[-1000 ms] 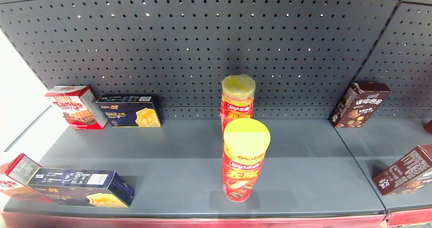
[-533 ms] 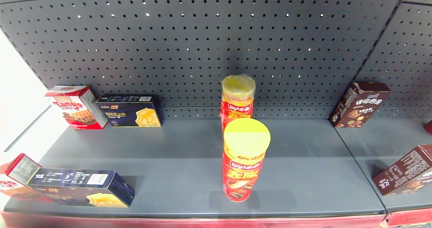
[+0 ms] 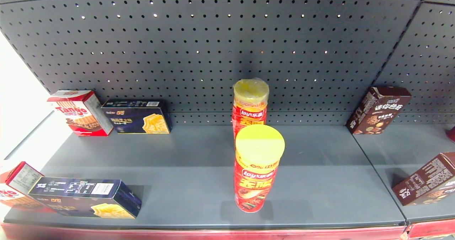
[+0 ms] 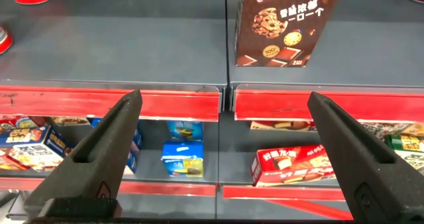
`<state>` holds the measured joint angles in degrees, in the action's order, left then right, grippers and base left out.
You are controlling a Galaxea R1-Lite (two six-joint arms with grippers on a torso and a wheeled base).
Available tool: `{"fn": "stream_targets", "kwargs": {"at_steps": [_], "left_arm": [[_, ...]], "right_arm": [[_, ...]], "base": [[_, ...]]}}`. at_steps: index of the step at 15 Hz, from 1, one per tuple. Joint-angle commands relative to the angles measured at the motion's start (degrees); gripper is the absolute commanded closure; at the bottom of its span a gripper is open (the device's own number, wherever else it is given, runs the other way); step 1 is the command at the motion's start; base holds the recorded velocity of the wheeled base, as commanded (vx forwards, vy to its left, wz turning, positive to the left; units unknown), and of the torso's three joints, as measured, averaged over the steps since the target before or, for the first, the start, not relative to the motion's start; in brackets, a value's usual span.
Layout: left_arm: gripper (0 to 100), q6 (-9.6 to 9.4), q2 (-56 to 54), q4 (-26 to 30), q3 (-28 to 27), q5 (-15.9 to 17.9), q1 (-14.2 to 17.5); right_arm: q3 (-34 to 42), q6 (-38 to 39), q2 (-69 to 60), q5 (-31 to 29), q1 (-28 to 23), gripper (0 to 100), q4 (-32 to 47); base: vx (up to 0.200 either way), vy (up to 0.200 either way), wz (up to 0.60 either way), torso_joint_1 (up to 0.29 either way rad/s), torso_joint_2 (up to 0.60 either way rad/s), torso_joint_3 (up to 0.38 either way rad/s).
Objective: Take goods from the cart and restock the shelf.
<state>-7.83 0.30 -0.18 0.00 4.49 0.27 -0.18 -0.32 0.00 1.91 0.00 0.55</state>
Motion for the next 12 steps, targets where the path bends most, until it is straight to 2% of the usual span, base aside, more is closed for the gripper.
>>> {"fn": "stream_targets", "kwargs": {"at_steps": [1, 2, 4, 6, 12], "left_arm": [[0, 1.32, 0.0, 0.0, 0.0, -0.2, 0.0], [0, 3.08, 0.1, 0.1, 0.0, -0.2, 0.0], [0, 3.26, 0.1, 0.1, 0.0, -0.2, 0.0], [0, 3.70, 0.0, 0.1, 0.0, -1.9, 0.0], [0, 3.96, 0.1, 0.1, 0.0, -1.8, -0.2]], "right_arm": [[0.0, 0.0, 0.1, 0.0, 0.0, 0, 0.0], [0.0, 0.0, 0.1, 0.0, 0.0, 0, 0.1], [0.0, 0.0, 0.1, 0.0, 0.0, 0, 0.0], [0.0, 0.0, 0.1, 0.0, 0.0, 0, 0.0], [0.0, -0.2, 0.1, 0.1, 0.1, 0, 0.1]], "base": [[0.000, 0.000, 0.00, 0.000, 0.00, 0.000], [0.000, 0.000, 0.00, 0.000, 0.00, 0.000], [0.000, 0.000, 0.00, 0.000, 0.00, 0.000], [0.000, 0.000, 0.00, 0.000, 0.00, 0.000], [0.000, 0.000, 0.00, 0.000, 0.00, 0.000]]}}
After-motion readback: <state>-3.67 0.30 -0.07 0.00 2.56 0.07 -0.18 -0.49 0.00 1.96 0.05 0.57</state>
